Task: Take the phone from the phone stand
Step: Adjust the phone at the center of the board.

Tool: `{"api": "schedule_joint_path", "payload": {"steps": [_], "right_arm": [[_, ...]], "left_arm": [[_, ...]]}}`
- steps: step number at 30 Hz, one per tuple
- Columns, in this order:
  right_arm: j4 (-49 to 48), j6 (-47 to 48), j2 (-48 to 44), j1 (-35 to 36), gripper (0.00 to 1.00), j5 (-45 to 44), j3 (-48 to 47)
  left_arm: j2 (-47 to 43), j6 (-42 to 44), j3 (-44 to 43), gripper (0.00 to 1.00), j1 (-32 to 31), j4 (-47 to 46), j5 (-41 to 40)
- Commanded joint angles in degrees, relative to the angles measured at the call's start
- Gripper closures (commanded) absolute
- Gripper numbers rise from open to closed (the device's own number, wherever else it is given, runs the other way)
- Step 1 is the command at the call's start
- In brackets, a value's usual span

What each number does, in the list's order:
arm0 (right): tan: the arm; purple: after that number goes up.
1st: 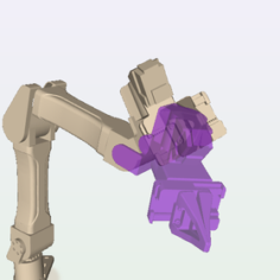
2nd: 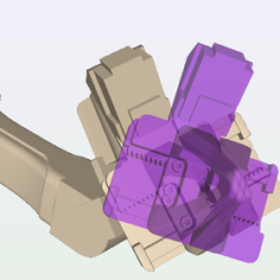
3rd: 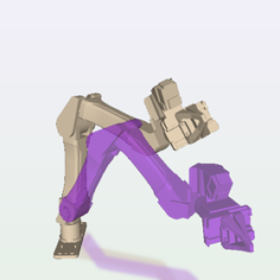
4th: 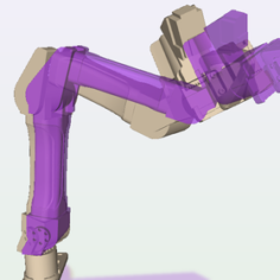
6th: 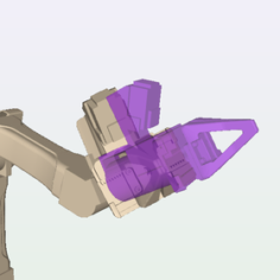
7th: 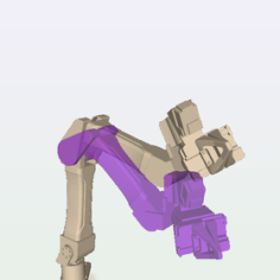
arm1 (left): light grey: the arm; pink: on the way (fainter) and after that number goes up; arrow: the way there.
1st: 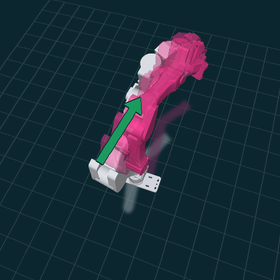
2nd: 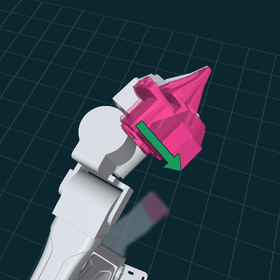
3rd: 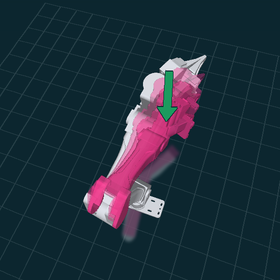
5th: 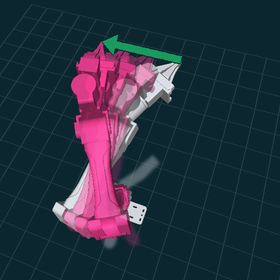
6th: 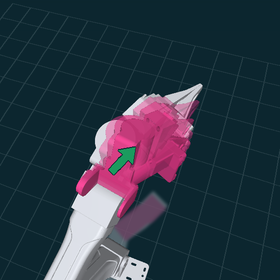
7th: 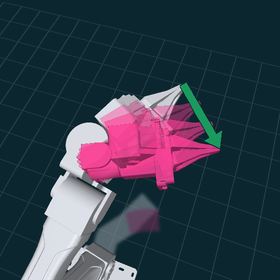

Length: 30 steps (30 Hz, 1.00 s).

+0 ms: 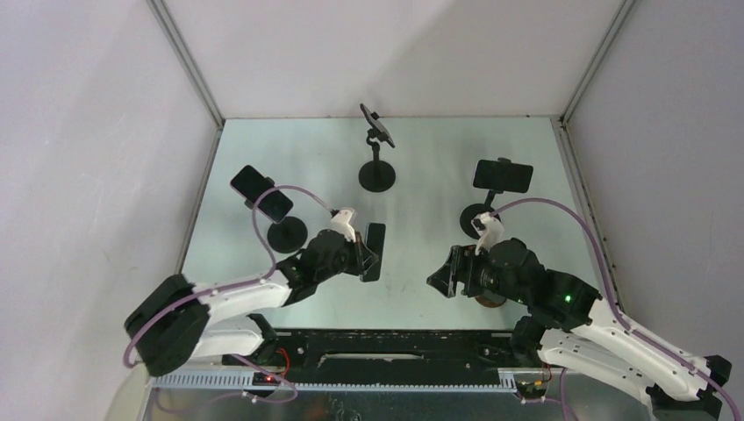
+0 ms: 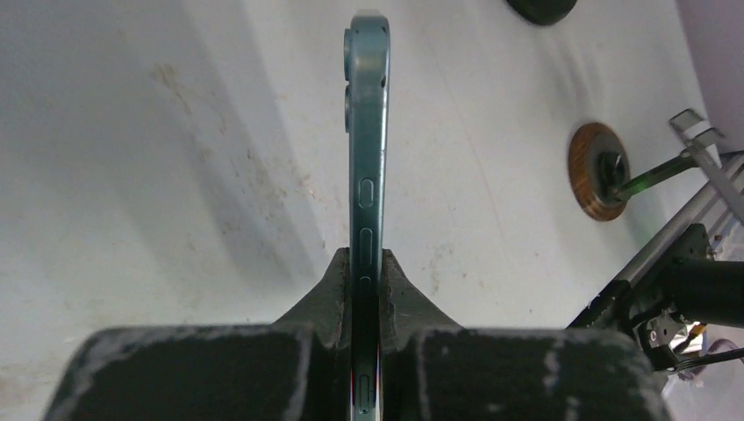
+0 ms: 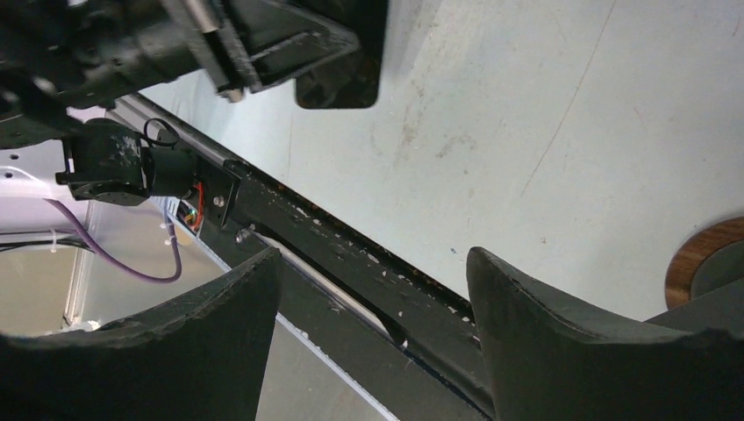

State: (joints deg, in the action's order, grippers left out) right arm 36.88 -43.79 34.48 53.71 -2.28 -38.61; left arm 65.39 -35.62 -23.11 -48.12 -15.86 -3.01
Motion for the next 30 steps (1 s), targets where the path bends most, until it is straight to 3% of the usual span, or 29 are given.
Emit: {"api": "schedule_joint_path", "payload": {"steps": [1, 6, 16, 25, 30], "right_arm": [[-1.32, -4.62, 0.19, 3.47, 0.22, -6.51, 0.02], [1.44, -5.89, 0.05, 5.48, 0.22, -9.05, 0.04], [4.63, -4.99, -2.71, 5.74, 0.22, -10.16, 0.03], [7.26, -5.62, -4.03, 5.76, 0.23, -11.23, 0.14], [8.05, -5.95, -4.28, 5.77, 0.23, -11.43, 0.37]], "left_arm": [[8.01, -6.55, -5.49, 0.92, 0.95, -9.22, 7.11], [15.65, -9.79, -8.16, 0.85, 1.06, -11.70, 10.31], [22.64, -11.72, -8.97, 0.66, 2.03, -9.33, 9.62], [23.98, -12.18, -8.00, 0.56, 2.06, -9.17, 8.41], [19.85, -9.95, -7.93, 0.53, 2.06, -4.66, 5.83]]}}
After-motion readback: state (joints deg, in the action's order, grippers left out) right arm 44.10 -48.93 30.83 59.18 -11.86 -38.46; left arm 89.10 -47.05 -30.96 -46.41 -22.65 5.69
